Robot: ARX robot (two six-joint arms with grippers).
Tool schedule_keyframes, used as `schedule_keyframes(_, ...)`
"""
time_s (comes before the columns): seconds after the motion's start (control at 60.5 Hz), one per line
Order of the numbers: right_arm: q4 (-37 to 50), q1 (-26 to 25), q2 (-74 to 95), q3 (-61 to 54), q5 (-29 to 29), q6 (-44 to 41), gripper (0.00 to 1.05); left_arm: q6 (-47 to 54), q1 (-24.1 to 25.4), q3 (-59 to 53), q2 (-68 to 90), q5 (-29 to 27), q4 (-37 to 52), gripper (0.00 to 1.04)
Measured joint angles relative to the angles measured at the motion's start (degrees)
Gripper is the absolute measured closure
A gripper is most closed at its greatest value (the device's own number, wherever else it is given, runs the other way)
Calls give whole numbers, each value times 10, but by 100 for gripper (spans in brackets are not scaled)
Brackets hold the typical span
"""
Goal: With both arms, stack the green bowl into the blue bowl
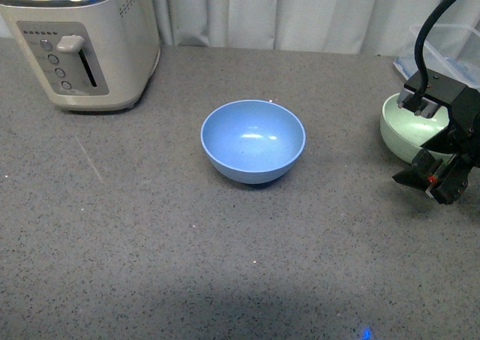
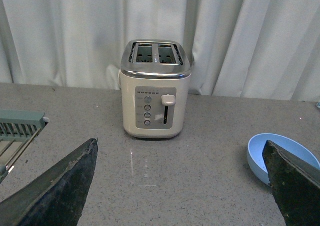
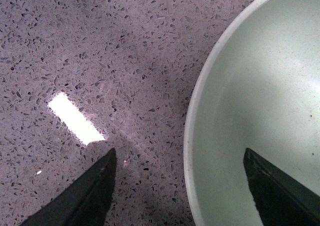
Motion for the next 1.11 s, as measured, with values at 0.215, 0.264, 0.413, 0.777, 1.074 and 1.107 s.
schedule_keyframes(0.215,0,2,0,1,0,-9,68,0,0,0,0,0,0,6)
schedule_keyframes(0.264,0,3,0,2,0,-10,67,0,0,0,0,0,0,6)
schedule_keyframes(0.413,4,6,0,2,4,-19,66,0,0,0,0,0,0,6)
schedule_keyframes(0.777,-7,17,-11,3,1,-26,96,0,0,0,0,0,0,6)
schedule_keyframes(1.074,-10,18,-16,5,-2,-33,103,0,0,0,0,0,0,6)
schedule_keyframes(1.107,-10,18,-17,5,-3,-33,103,0,0,0,0,0,0,6)
